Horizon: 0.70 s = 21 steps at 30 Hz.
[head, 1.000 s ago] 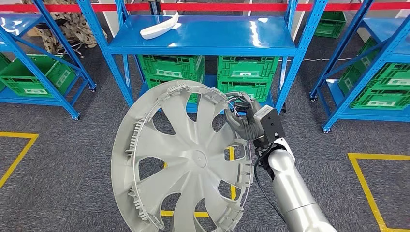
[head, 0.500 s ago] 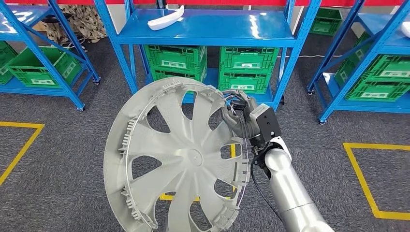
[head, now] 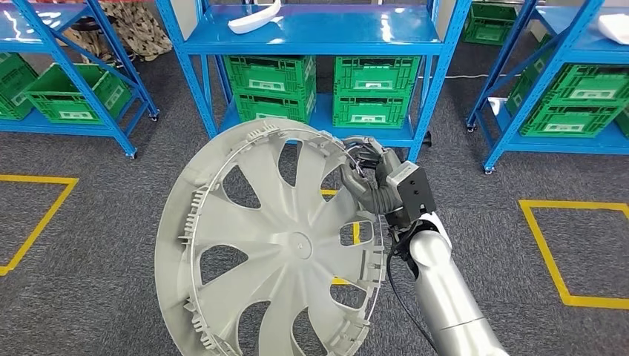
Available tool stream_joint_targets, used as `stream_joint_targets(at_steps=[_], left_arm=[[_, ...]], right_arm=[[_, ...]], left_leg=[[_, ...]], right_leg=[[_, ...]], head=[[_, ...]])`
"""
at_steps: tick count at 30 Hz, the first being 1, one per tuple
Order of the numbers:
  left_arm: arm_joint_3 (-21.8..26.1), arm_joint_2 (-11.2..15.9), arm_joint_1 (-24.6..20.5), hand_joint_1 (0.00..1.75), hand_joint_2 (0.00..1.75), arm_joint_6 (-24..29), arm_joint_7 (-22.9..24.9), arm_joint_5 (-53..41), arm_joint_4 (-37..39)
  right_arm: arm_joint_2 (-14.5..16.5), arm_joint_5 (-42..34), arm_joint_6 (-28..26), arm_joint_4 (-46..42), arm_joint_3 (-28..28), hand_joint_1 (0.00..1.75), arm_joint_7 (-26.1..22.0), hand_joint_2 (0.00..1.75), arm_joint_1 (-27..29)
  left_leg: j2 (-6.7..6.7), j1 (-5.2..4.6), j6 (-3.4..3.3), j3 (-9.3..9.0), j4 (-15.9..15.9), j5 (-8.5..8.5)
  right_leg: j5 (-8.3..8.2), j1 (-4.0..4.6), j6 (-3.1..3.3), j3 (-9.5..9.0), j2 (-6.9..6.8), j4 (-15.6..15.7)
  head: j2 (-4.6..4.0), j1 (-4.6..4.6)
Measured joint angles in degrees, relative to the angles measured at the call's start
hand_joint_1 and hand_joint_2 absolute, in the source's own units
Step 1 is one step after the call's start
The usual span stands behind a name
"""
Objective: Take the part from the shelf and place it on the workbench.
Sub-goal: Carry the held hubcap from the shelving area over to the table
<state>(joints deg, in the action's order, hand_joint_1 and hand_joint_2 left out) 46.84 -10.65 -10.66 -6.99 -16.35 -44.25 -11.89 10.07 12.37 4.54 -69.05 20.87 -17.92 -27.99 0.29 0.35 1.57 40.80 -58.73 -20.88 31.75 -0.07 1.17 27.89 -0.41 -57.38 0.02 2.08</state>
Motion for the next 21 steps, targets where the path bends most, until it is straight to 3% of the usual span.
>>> stream_joint_targets(at_steps=[2,3,4,5,6,7,8,9,11,12,14,15,16,19,20,21], left_arm=[[0.00,0.01,0.15,0.00,1.75,0.00,0.18,-0.04,0.02],[0.00,0.01,0.19,0.00,1.75,0.00,0.26,-0.05,0.02],[0.00,0.01,0.20,0.00,1.75,0.00,0.31,-0.05,0.03],[0.00,0.01,0.23,0.00,1.75,0.00,0.35,-0.06,0.03],[0.00,0.01,0.26,0.00,1.75,0.00,0.41,-0.06,0.04],[0.00,0.01,0.29,0.00,1.75,0.00,0.46,-0.06,0.04],[0.00,0.02,0.29,0.00,1.75,0.00,0.50,-0.06,0.03],[0.00,0.05,0.24,0.00,1.75,0.00,0.54,-0.05,-0.01],[0.00,0.09,0.10,0.00,1.75,0.00,0.59,-0.01,-0.12],[0.00,0.10,0.07,0.00,1.75,0.00,0.60,0.02,-0.16],[0.00,0.06,0.29,0.00,1.75,0.00,0.56,0.05,-0.14],[0.00,0.04,0.44,0.00,1.75,0.00,0.55,0.04,-0.11],[0.00,0.02,0.56,0.00,1.75,0.00,0.54,0.00,-0.08],[0.00,-0.08,0.62,0.00,1.75,-0.01,0.51,-0.10,-0.03],[0.00,-0.11,0.63,0.00,1.75,-0.02,0.50,-0.07,-0.03],[0.00,-0.13,0.65,0.00,1.75,-0.02,0.49,-0.03,-0.02]], right_arm=[[0.03,0.09,0.09,-0.15,0.00,1.75,0.23,1.75,0.02],[0.03,0.09,0.10,-0.23,-0.01,1.75,0.32,1.75,0.03],[0.02,0.08,0.09,-0.27,-0.03,1.75,0.38,1.75,0.09],[0.01,0.07,0.06,-0.29,-0.07,1.75,0.40,1.75,0.18],[-0.01,0.05,0.02,-0.32,-0.13,1.75,0.41,1.75,0.31],[-0.01,0.05,-0.02,-0.35,-0.20,1.75,0.41,1.75,0.43],[-0.02,0.05,-0.07,-0.41,-0.25,1.75,0.41,1.75,0.51],[-0.02,0.07,-0.13,-0.56,-0.29,1.75,0.41,1.75,0.58],[-0.02,0.11,-0.21,-0.97,-0.34,1.75,0.38,1.75,0.59],[-0.01,0.13,-0.22,-1.14,-0.36,1.75,0.38,1.75,0.59],[-0.02,0.13,-0.15,-1.21,-0.37,1.75,0.39,1.75,0.63],[-0.03,0.13,-0.11,-1.20,-0.38,1.75,0.41,1.75,0.68],[-0.07,0.13,-0.08,-1.19,-0.40,1.75,0.42,1.75,0.73],[-0.20,0.21,-0.15,-1.17,-0.54,1.75,0.28,1.75,0.99],[-0.27,0.28,-0.20,-1.17,-0.57,1.75,0.16,1.75,1.19],[-0.36,0.39,-0.25,-1.18,-0.58,1.75,0.02,1.75,1.40]], left_leg=[[-0.10,0.21,0.64,1.40,-4.31,-5.36],[-0.12,0.24,0.90,2.15,-8.03,-8.44],[-0.12,0.27,1.10,2.68,-11.90,-10.43],[-0.12,0.28,1.20,2.76,-15.00,-10.95],[-0.12,0.27,1.20,2.06,-16.58,-10.16],[-0.12,0.26,1.08,0.46,-16.19,-8.65],[-0.14,0.23,0.85,-2.10,-13.85,-7.35],[-0.17,0.13,0.52,-5.63,-9.88,-7.29],[-0.23,-0.19,-0.18,-11.68,-1.41,-9.31],[-0.25,-0.41,-0.49,-13.15,1.11,-10.24],[-0.17,-0.51,-1.20,-12.85,2.11,-9.75],[-0.05,-0.43,-1.61,-12.43,2.19,-9.16],[0.08,-0.30,-2.02,-11.85,2.27,-8.44],[0.23,-0.20,-2.64,-8.92,2.04,-6.03],[0.24,-0.19,-2.63,-7.74,1.83,-5.25],[0.27,-0.18,-2.57,-6.51,1.55,-4.52]], right_leg=[[-1.74,-0.16,0.79,1.79,-0.16,0.06],[-2.56,-0.14,0.94,2.80,-0.13,0.00],[-3.36,-0.09,0.98,3.81,-0.15,-0.09],[-4.16,-0.04,0.95,4.87,-0.17,-0.22],[-4.95,0.00,0.87,5.96,-0.19,-0.37],[-5.70,0.04,0.77,7.03,-0.20,-0.52],[-6.41,0.08,0.66,8.02,-0.20,-0.66],[-7.05,0.16,0.49,8.82,-0.18,-0.79],[-8.30,0.27,0.02,9.77,-0.23,-0.91],[-8.92,0.24,-0.29,9.98,-0.29,-0.84],[-9.89,0.04,-0.96,10.25,-0.35,-0.66],[-9.28,-0.04,-1.33,10.58,-0.24,-1.10],[-7.48,-0.09,-1.64,11.14,-0.12,-2.45],[1.03,-0.25,-2.31,13.63,0.10,-12.06],[2.08,-0.29,-2.45,14.02,0.11,-15.18],[1.64,-0.35,-2.55,13.76,0.11,-16.97]], head=[[0.00,0.25],[0.00,0.42],[0.00,0.51],[0.00,0.51],[0.00,0.54],[0.00,0.54],[0.00,0.55],[0.00,0.56],[0.00,0.51],[0.00,0.54],[0.00,0.60],[0.00,0.61],[0.00,0.50],[0.00,0.11],[0.00,0.05],[0.00,0.02]])
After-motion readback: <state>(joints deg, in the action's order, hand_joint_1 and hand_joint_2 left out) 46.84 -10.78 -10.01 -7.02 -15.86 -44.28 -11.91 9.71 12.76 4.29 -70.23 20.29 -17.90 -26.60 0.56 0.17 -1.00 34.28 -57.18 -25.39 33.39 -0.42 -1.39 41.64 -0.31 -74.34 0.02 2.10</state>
